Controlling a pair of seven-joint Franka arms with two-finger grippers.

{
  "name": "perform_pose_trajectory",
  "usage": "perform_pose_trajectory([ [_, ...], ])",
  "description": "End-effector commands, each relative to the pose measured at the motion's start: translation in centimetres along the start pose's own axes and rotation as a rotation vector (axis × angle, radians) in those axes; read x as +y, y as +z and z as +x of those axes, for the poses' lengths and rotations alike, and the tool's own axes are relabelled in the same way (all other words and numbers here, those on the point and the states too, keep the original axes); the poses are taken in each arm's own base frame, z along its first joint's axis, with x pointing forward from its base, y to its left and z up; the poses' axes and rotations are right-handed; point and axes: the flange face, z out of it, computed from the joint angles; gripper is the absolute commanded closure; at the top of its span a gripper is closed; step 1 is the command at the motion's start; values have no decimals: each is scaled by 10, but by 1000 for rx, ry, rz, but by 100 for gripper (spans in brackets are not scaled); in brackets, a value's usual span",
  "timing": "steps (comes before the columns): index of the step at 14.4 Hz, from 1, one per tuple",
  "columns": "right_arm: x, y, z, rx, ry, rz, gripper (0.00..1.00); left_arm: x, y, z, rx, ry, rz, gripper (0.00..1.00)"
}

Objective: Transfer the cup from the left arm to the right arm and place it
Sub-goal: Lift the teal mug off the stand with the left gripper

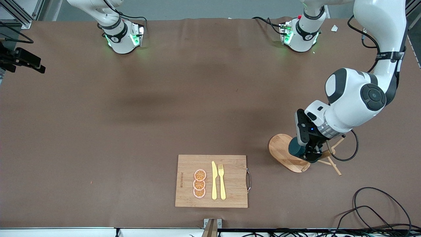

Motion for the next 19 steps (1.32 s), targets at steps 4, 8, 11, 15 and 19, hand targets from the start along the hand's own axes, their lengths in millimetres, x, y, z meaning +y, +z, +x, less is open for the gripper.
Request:
perform_pose_trajectory([
  [4,0,-1,-4,1,-5,9,0,-3,8,-3,20,23,30,9],
  [8,0,-1,-4,1,-5,9,0,-3,7,-1,15,33,32,56],
  [11,0,-1,-4,0,-5,9,0,-4,1,1,15,33,37,68],
  [15,0,-1,-4,0,-5,9,0,-3,-19,9,12,35,40,68],
  [19,0,-1,-4,0,-5,9,0,0,-41,26,18,53,22,69],
])
